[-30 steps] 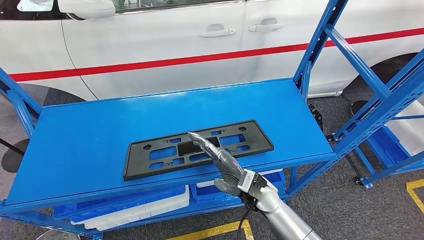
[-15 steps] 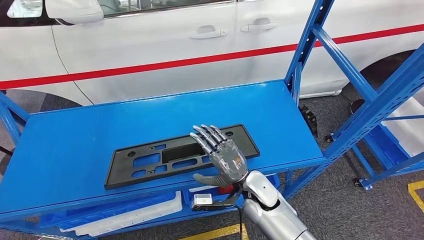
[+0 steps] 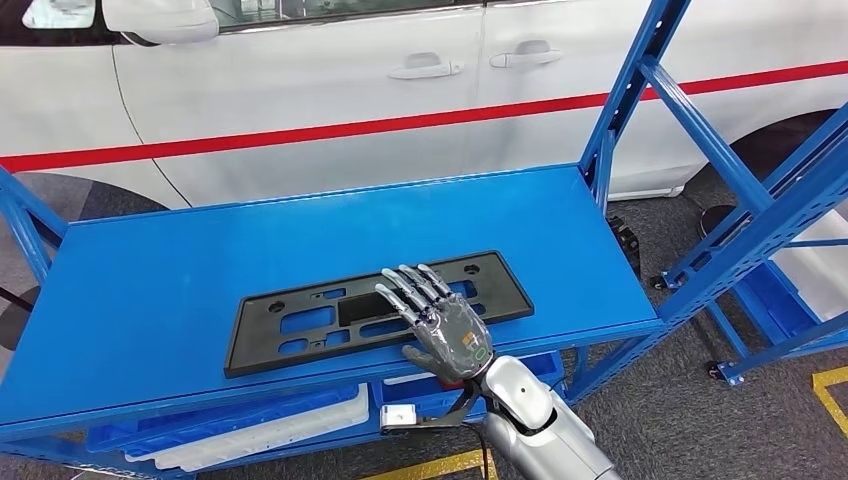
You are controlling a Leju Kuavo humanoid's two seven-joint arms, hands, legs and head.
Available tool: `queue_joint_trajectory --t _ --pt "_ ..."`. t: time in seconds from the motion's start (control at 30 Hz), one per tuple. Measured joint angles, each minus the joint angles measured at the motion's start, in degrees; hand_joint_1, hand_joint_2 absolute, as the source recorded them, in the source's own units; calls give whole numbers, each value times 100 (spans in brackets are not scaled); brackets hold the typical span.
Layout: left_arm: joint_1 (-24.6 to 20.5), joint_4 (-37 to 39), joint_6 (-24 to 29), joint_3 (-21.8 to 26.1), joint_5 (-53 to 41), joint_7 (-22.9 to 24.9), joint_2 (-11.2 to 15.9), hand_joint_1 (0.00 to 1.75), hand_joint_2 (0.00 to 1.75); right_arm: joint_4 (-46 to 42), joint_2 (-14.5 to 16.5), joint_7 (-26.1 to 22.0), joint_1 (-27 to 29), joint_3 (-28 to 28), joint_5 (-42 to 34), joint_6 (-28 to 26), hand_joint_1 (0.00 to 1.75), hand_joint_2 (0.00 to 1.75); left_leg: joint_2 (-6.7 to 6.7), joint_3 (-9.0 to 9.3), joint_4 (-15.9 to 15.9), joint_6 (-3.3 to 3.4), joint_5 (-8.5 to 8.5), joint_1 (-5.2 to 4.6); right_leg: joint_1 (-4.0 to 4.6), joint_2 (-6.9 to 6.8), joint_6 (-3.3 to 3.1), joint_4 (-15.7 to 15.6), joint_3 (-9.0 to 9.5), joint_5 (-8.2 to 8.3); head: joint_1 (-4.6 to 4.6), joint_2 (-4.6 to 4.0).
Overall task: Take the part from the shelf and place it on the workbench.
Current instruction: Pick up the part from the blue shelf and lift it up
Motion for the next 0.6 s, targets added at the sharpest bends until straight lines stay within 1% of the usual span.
queue_joint_trajectory --t 0.03,0.07,0.1,0.13,0.2,0.23,0.27,0.3,0.33,0.37,0.47,0.53,0.6 --pt "-3 0 -1 0 0 0 0 0 0 4 1 0 -4 1 2 -1 0 175 -5 2 15 -30 -14 -4 -1 2 -7 -384 190 142 -1 0" --pt "-5 0 -2 0 0 0 0 0 0 7 1 0 -6 3 3 -2 0 175 -9 0 26 -64 -24 -7 7 9 -26 -640 315 217 -1 0" --pt "-6 0 -2 0 0 0 1 0 0 11 2 1 -7 4 4 -4 0 175 -11 -3 32 -102 -31 -12 26 18 -56 -739 357 223 -1 0" --pt "-6 0 -2 0 1 -1 1 0 0 17 2 1 -7 5 10 -5 0 175 -13 -4 30 -143 -31 -13 51 26 -94 -740 353 225 -2 0" --pt "-6 0 -6 0 8 -6 1 0 0 27 3 3 -10 5 60 -7 0 175 -10 -17 63 -213 -69 10 53 30 -178 -765 358 248 -1 0" --pt "-7 0 -10 0 13 -14 1 0 0 36 5 12 -15 5 106 -10 0 175 -8 -66 181 -236 -158 21 50 23 -221 -783 364 261 -1 0" --pt "-8 0 -18 0 19 -25 1 0 0 48 9 28 -20 5 166 -15 0 175 -6 -167 418 -251 -311 28 46 13 -259 -800 370 270 -1 0" --pt "-8 0 -25 0 24 -36 1 0 0 61 12 44 -25 5 212 -20 0 175 -4 -266 649 -256 -457 31 52 5 -282 -803 371 270 -1 0" --pt "-8 0 -31 0 25 -44 1 0 0 71 14 60 -28 5 248 -25 0 175 -4 -351 845 -260 -574 32 57 -1 -296 -803 369 267 -2 0" --pt "-8 0 -35 0 26 -48 1 0 0 78 15 68 -29 5 269 -28 0 175 -4 -402 959 -262 -636 33 60 -3 -301 -803 369 266 -2 0" --pt "-7 0 -36 0 26 -49 1 0 0 79 15 68 -29 5 272 -28 0 175 -4 -409 975 -262 -643 33 61 -3 -301 -803 369 266 -2 0" --pt "-7 0 -38 0 26 -53 1 0 0 85 15 71 -30 5 284 -31 0 175 -4 -443 1052 -264 -680 33 63 -4 -302 -803 369 266 -2 0" --pt "-4 0 -43 0 27 -64 0 0 0 113 16 81 -33 9 332 -40 0 175 -4 -589 1376 -272 -812 32 76 -9 -308 -802 366 264 -2 0"
